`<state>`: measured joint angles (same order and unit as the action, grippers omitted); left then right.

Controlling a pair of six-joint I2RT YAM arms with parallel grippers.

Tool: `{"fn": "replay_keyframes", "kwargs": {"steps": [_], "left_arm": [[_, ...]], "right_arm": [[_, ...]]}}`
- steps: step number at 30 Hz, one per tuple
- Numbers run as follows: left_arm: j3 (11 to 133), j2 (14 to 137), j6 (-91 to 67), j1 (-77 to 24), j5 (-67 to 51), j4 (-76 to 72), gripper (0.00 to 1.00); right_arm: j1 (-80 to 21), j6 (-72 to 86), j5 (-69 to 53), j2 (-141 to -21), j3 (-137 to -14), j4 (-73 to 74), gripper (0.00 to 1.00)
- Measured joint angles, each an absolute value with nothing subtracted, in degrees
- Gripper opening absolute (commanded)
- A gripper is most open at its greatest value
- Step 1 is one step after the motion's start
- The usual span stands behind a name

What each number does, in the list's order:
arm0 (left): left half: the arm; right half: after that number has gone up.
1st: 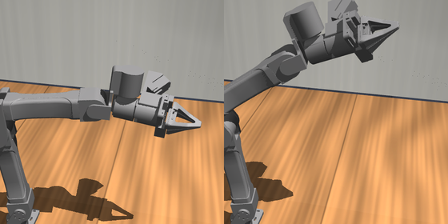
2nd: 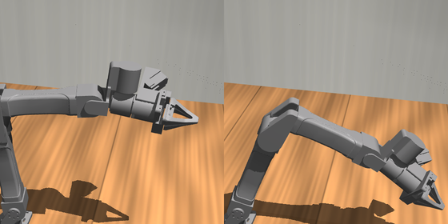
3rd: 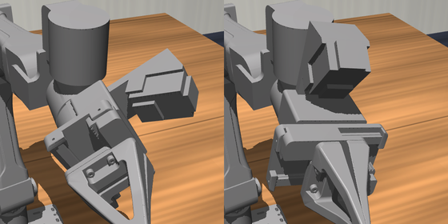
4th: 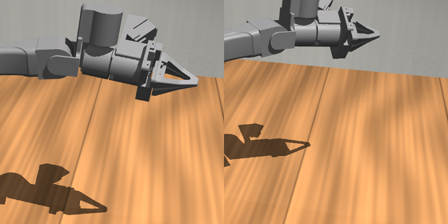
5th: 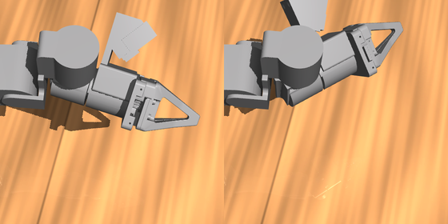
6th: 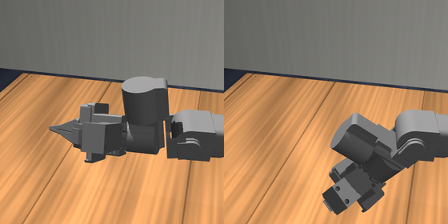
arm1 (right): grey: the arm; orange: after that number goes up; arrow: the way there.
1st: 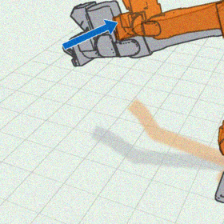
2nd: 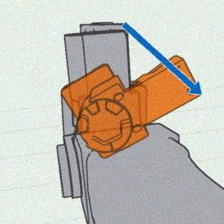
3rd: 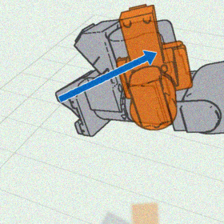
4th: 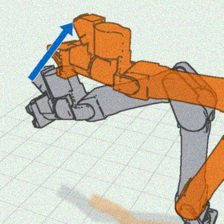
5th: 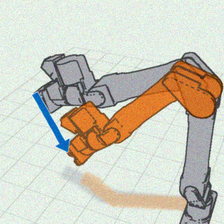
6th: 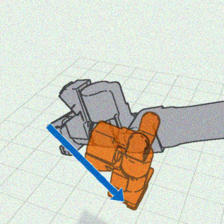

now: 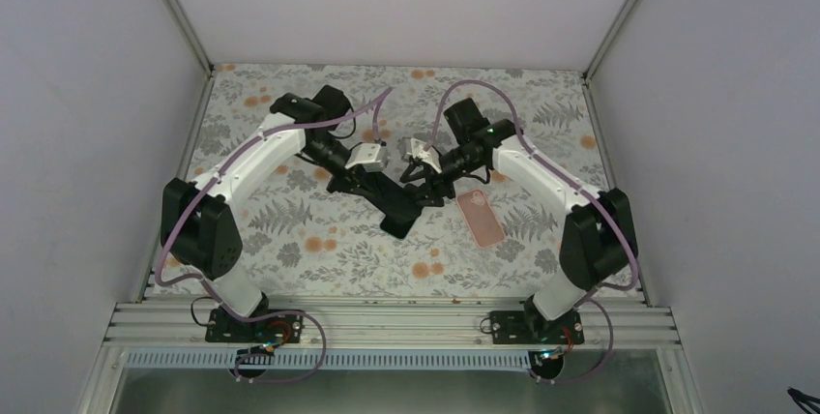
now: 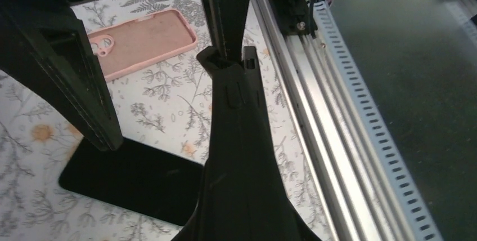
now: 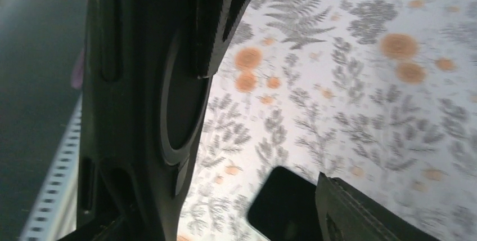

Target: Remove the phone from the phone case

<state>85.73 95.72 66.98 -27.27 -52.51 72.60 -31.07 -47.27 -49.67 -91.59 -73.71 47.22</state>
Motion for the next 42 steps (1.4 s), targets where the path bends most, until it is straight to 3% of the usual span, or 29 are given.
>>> {"fn": "replay_keyframes", "kwargs": {"steps": [4, 6, 8, 9, 10, 12, 15, 16, 17, 18, 19, 23, 30, 35, 42], "left_arm": [[86.1, 95.7, 63.4, -27.4, -53.4, 73.4, 0.02], [86.6, 95.8, 61.7, -27.4, -53.2, 73.2, 0.03], [86.7, 95.8, 60.2, -27.4, -52.9, 72.1, 0.07], [86.7, 95.8, 59.4, -27.3, -52.8, 71.5, 0.10], [86.7, 95.7, 58.6, -27.1, -52.5, 70.3, 0.17], [86.7, 95.5, 56.8, -26.5, -52.3, 68.3, 0.41], [86.8, 93.9, 55.6, -25.6, -54.2, 59.3, 0.53], [86.8, 92.6, 54.8, -25.3, -55.0, 55.2, 0.64], [86.9, 92.1, 54.9, -24.9, -55.4, 53.6, 0.83], [87.0, 91.2, 54.5, -24.6, -55.7, 50.5, 0.96], [87.1, 90.3, 54.3, -24.1, -55.9, 47.8, 1.00], [85.3, 86.0, 51.0, -20.3, -54.1, 37.2, 1.00], [77.9, 80.2, 45.5, -22.7, -44.8, 20.4, 1.00], [78.0, 84.6, 43.0, -31.4, -35.2, 11.3, 1.00], [74.7, 92.6, 37.0, -36.7, -15.9, -5.0, 1.00]], "right_arm": [[-30.3, -51.7, -57.4, -96.2, -77.0, 52.7, 0.44], [-29.9, -53.5, -59.5, -97.9, -78.7, 55.7, 0.29], [-29.6, -54.3, -60.5, -98.5, -79.5, 57.5, 0.08], [-29.5, -54.3, -60.9, -98.6, -79.8, 58.3, 0.04], [-29.2, -53.8, -60.9, -98.6, -80.0, 58.7, 0.03], [-28.6, -52.5, -60.8, -98.4, -80.1, 57.5, 0.03], [-26.4, -48.3, -64.0, -97.1, -79.0, 53.3, 0.03], [-25.4, -47.0, -65.7, -96.1, -78.1, 51.9, 0.03], [-24.4, -46.0, -67.3, -94.9, -77.5, 50.6, 0.03], [-23.5, -45.5, -68.2, -93.7, -77.1, 49.9, 0.03], [-22.6, -45.3, -68.8, -92.6, -77.0, 50.0, 0.04], [-19.8, -43.3, -69.7, -91.0, -77.1, 51.1, 0.04], [-16.4, -17.5, -57.6, -91.5, -75.3, 36.0, 0.03], [-15.6, -1.5, -38.7, -102.6, -89.9, 30.5, 0.03], [-15.0, 8.1, -27.1, -110.1, -100.5, 26.1, 0.03]]}}
